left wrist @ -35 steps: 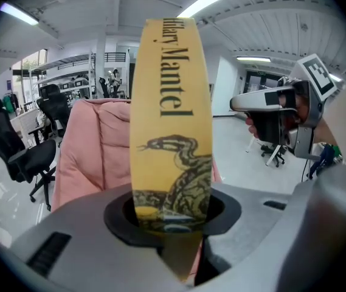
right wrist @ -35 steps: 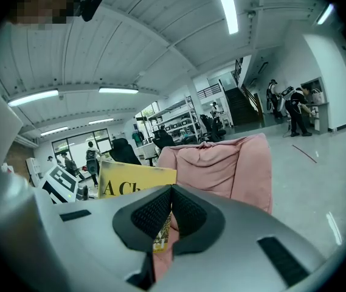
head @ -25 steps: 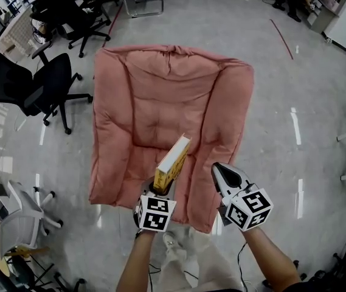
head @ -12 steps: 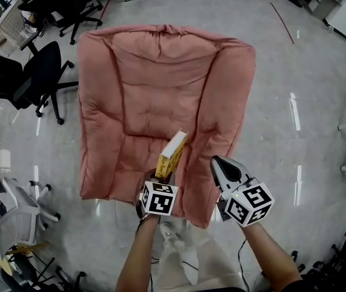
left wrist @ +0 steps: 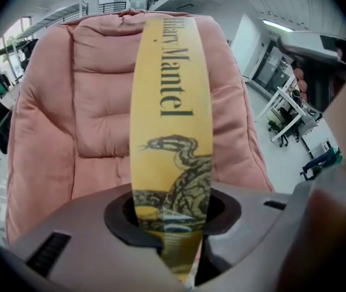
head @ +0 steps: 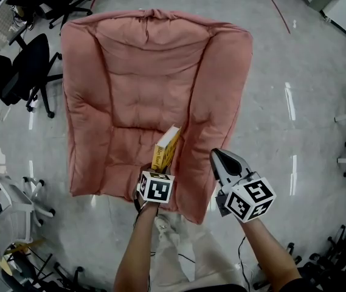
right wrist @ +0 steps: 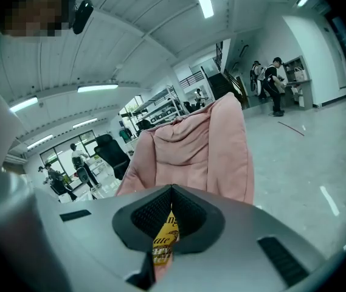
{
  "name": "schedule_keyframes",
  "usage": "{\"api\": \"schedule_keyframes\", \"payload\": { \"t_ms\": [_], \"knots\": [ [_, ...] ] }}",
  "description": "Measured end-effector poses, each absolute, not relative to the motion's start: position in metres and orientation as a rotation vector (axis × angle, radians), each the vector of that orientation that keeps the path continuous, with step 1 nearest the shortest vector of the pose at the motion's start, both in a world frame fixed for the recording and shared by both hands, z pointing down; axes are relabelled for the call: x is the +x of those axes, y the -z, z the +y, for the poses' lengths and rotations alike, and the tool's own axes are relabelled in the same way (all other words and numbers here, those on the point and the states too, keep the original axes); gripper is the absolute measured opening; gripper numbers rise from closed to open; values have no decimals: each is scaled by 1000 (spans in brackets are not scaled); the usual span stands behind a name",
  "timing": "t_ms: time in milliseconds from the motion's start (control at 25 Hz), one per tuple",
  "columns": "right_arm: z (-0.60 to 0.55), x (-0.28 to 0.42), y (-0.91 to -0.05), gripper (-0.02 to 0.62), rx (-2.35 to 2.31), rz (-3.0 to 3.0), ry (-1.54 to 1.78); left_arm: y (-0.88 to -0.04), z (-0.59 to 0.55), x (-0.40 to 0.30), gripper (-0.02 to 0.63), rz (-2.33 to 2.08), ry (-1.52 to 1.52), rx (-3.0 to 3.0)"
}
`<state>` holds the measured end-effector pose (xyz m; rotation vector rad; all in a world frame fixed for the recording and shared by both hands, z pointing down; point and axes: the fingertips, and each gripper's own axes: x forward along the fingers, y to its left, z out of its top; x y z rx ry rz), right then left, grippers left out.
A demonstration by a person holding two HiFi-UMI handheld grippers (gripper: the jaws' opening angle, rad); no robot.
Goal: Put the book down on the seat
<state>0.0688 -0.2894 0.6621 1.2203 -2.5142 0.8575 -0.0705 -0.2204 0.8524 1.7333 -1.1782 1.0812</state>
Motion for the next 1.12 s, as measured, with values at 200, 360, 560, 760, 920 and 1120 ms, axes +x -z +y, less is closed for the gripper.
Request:
{"api": "schedule_keyframes", "payload": {
  "t_ms": [200,360,560,760,920,1120],
  "knots": [
    [-290,72,-673,17,1249,-2496,-890,-869,-219,-71,147,-1158,-1117,1698],
    [-288,74,-675,17,1257,-2492,-905,-878,-216,-66,147,-1134,-1158,1681],
    [-289,76,-676,17,1267,-2484,-915,-888,-209,-58,147,-1074,-1173,1638],
    [-291,77,-678,17,1279,-2478,-931,-898,-208,-58,147,-1060,-1179,1615],
    [-290,80,-683,17,1285,-2465,-943,-902,-210,-54,147,-1045,-1179,1615],
    [-287,82,-685,17,1287,-2457,-955,-902,-212,-42,149,-985,-1165,1659]
  ]
}}
